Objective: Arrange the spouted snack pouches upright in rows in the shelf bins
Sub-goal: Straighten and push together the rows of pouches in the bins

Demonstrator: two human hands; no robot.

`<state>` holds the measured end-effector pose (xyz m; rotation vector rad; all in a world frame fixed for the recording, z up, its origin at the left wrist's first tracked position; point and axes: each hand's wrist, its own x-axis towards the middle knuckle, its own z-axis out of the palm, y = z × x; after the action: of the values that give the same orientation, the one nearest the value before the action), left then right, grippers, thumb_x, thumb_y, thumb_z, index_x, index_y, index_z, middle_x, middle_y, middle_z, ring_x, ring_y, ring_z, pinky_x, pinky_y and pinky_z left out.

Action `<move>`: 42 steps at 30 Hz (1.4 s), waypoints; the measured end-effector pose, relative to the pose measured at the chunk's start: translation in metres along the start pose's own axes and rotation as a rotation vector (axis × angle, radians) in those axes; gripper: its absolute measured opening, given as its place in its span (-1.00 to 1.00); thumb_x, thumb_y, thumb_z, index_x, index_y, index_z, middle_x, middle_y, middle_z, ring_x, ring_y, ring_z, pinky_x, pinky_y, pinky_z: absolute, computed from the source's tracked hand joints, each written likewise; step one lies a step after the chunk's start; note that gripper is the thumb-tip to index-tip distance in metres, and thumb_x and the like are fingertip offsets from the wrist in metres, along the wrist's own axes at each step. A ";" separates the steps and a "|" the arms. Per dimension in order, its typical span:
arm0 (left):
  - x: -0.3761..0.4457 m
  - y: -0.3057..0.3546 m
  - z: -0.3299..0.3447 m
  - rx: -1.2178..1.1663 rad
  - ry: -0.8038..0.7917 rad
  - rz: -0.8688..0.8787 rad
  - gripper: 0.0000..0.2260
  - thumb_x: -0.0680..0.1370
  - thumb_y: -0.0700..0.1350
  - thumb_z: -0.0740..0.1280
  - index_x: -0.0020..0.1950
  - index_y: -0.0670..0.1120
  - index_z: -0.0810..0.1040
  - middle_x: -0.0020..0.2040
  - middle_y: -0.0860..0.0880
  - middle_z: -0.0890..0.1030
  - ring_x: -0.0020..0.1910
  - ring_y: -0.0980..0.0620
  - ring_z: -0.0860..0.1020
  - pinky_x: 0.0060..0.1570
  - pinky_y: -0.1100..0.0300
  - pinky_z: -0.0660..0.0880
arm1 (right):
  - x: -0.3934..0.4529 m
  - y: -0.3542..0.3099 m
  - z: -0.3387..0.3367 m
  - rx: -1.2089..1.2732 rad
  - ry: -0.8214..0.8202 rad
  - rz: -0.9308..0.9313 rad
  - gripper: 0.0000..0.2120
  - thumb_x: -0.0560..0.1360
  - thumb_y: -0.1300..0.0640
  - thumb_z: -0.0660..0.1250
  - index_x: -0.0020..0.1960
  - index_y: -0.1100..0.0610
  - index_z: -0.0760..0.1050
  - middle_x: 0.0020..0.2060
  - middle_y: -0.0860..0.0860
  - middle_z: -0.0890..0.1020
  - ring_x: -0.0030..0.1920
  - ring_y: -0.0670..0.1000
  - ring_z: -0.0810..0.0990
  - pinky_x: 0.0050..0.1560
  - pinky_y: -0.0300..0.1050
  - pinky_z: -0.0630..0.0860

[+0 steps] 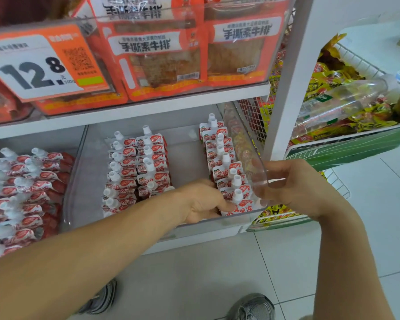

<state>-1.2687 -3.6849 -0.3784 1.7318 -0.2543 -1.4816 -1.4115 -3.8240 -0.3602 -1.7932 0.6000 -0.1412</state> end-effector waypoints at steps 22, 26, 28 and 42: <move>0.090 0.056 -0.019 -0.057 0.339 0.370 -0.56 0.67 0.12 0.00 0.52 0.03 0.10 0.35 -0.04 0.41 0.31 -0.05 0.40 0.35 -0.01 0.32 | -0.004 -0.002 -0.003 -0.006 -0.112 -0.042 -0.60 0.41 0.46 0.40 0.05 0.01 0.68 -0.10 -0.06 0.74 -0.07 -0.07 0.72 -0.09 -0.18 0.60; 0.072 0.058 -0.020 0.091 0.252 0.342 -0.47 0.66 0.19 -0.11 0.59 0.01 -0.09 0.54 0.02 0.17 0.50 -0.02 0.18 0.46 -0.03 0.10 | -0.008 -0.003 -0.002 0.010 -0.091 -0.027 -0.61 0.41 0.43 0.42 0.04 -0.01 0.69 -0.09 -0.04 0.74 -0.08 -0.07 0.70 -0.08 -0.09 0.64; 0.062 0.063 -0.026 0.129 0.259 0.296 -0.41 0.65 0.23 -0.10 0.60 -0.04 -0.03 0.59 -0.01 0.09 0.54 -0.04 0.11 0.51 -0.06 0.04 | -0.009 -0.001 -0.001 0.006 -0.069 -0.013 -0.64 0.43 0.38 0.42 0.07 -0.02 0.68 -0.08 -0.03 0.74 -0.08 -0.04 0.71 -0.06 0.00 0.65; 0.012 0.011 0.002 0.222 0.033 0.301 -0.64 0.68 0.04 0.11 0.46 0.02 0.35 0.34 0.18 0.43 0.34 0.14 0.39 0.34 0.16 0.28 | -0.014 -0.008 -0.001 0.028 -0.052 0.023 -0.61 0.44 0.38 0.45 0.08 -0.07 0.67 -0.09 -0.05 0.74 -0.11 -0.06 0.72 -0.19 -0.16 0.62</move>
<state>-1.2627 -3.7003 -0.3794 1.7967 -0.6538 -1.2403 -1.4212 -3.8170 -0.3498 -1.7574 0.5789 -0.0862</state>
